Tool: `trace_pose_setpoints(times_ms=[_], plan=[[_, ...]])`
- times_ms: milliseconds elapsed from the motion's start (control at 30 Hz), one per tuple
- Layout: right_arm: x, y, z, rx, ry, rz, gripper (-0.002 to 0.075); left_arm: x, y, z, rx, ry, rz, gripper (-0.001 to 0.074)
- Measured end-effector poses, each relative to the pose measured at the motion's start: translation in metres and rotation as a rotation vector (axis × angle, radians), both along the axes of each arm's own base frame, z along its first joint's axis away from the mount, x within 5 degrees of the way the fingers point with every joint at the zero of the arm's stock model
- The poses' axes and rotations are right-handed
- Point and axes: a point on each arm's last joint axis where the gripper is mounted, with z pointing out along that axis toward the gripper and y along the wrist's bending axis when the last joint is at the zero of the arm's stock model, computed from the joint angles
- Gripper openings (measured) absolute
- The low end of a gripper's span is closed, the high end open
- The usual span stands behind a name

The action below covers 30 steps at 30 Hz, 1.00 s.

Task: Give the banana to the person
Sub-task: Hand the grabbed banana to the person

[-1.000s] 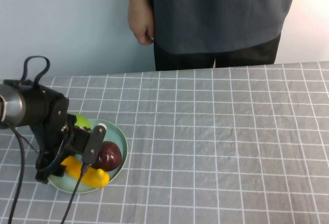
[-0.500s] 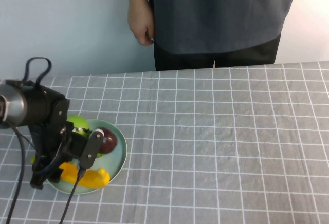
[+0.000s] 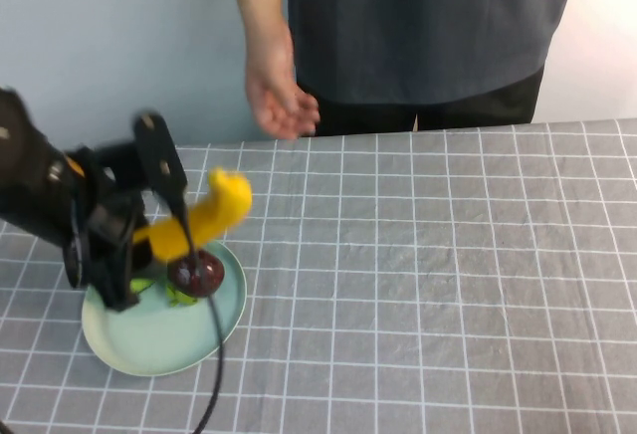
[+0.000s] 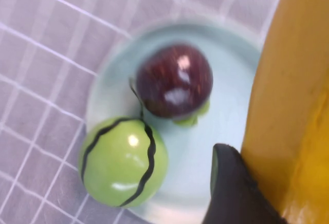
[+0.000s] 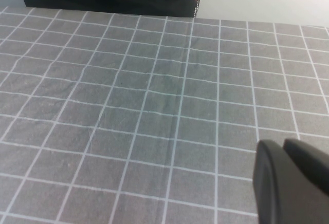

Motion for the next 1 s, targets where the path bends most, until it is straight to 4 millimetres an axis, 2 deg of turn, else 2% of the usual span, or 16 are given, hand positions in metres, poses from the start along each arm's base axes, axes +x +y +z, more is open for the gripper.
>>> trace_pose_setpoints(times_ms=[133, 267, 467, 567, 733, 1000], plan=[[0.0, 0.0, 0.0, 0.0, 0.0, 0.0, -0.0009, -0.017, -0.009, 0.039, -0.132, -0.053, 0.143, 0.0298], [0.0, 0.0, 0.0, 0.0, 0.0, 0.0, -0.0009, -0.021, -0.022, 0.072, -0.189, -0.072, 0.19, 0.0298], [0.0, 0.0, 0.0, 0.0, 0.0, 0.0, -0.0009, -0.003, -0.045, 0.109, -0.246, -0.121, 0.204, 0.0297], [0.0, 0.0, 0.0, 0.0, 0.0, 0.0, -0.0009, 0.014, -0.051, 0.111, -0.219, -0.098, 0.254, 0.0297], [0.0, 0.0, 0.0, 0.0, 0.0, 0.0, -0.0009, 0.034, -0.053, 0.094, -0.128, -0.032, 0.323, 0.0297], [0.0, 0.0, 0.0, 0.0, 0.0, 0.0, -0.0009, 0.043, -0.056, 0.084, -0.116, -0.025, 0.335, 0.0297]])
